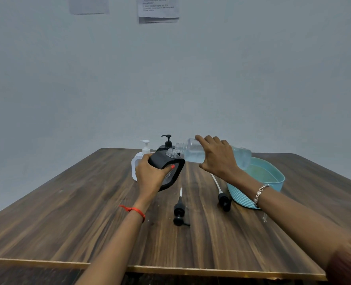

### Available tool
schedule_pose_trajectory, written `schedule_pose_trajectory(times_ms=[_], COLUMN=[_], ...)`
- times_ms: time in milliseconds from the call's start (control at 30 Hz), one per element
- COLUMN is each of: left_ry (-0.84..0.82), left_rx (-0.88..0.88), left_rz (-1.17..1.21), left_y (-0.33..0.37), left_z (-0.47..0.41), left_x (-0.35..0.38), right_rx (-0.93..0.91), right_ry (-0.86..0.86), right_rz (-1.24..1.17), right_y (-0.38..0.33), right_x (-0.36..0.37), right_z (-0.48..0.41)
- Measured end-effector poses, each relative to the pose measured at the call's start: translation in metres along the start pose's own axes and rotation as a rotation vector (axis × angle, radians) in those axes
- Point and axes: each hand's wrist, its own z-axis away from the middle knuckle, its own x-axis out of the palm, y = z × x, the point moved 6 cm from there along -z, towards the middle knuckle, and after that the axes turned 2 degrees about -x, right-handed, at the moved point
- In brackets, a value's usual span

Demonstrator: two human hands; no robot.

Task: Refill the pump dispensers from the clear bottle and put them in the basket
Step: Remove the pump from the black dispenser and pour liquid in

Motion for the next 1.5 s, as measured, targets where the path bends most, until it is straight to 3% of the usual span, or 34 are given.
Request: schedule_pose_trajectory(times_ms=[1500], left_ry=[0.024], left_rx=[-0.032], left_rz=[-0.030], left_y=[-0.017], left_z=[-0.001], left_x=[-0.006], right_rx=[-0.024], right_ry=[-0.072], right_rz=[0.033], right_y=[-0.010], right_x=[-0.004], right_z=[0.000])
